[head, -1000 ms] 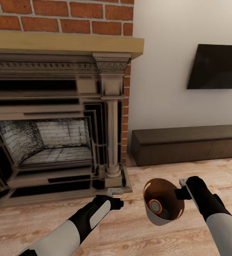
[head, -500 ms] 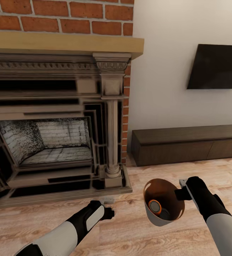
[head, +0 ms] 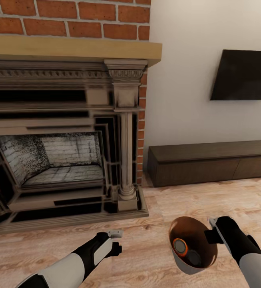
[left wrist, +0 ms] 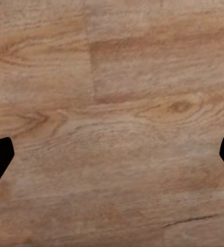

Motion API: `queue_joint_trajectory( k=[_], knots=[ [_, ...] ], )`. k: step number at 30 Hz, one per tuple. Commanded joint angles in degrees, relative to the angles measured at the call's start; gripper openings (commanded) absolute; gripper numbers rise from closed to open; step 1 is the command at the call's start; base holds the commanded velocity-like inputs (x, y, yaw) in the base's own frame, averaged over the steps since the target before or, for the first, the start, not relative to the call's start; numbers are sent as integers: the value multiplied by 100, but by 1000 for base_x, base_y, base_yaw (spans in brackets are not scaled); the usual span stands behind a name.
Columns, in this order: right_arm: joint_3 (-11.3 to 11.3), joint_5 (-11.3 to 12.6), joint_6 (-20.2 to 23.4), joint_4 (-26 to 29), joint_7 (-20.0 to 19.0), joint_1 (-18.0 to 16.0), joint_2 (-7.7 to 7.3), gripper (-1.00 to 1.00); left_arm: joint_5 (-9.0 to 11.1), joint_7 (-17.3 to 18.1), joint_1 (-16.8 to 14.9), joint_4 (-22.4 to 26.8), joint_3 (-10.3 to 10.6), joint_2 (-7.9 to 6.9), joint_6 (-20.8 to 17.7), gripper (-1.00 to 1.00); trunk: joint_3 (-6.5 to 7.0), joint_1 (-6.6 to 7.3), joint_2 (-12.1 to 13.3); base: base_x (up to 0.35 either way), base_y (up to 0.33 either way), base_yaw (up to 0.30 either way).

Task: Put the three can of soda from the living room inside the tash can in the kitchen.

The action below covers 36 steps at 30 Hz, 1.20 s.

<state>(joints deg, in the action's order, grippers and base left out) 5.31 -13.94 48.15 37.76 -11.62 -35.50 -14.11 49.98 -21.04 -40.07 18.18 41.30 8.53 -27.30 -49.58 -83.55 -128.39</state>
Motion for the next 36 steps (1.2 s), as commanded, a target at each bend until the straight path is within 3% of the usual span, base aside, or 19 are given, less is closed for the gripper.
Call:
queue_joint_trajectory(
  k=[1, 3, 9, 21, 29, 36],
  knots=[
    [71, 61, -49, -113, 34, 3, -6, -100, -1, -4, 2, -4, 0, 0, 47, 100, 1, 1, -1, 0, 0, 0],
    [242, 59, -235, -375, 151, 16, -24, -100, -3, -13, 5, -13, 1, 0, 160, 100, 1, 1, -1, 0, 0, 0],
    [417, 70, -476, -862, 257, 26, -136, -100, 19, -16, 12, -11, -11, -1, 265, 100, 1, 1, -1, 0, 0, 0],
    [445, 82, -542, -1018, 274, 31, -289, -100, 46, -6, 17, -23, -16, -7, 301, 100, 1, 1, -1, 0, 0, 0],
    [452, 75, -1044, -1396, 282, 29, -350, -100, 47, 7, 17, -16, -17, -9, 347, 100, 1, 1, -1, 0, 0, 0],
    [453, 62, -1142, -1532, 286, 27, -347, -100, 47, 36, 17, -9, -17, -15, 384, 100, 1, 1, -1, 0, 0, 0]
  ],
)
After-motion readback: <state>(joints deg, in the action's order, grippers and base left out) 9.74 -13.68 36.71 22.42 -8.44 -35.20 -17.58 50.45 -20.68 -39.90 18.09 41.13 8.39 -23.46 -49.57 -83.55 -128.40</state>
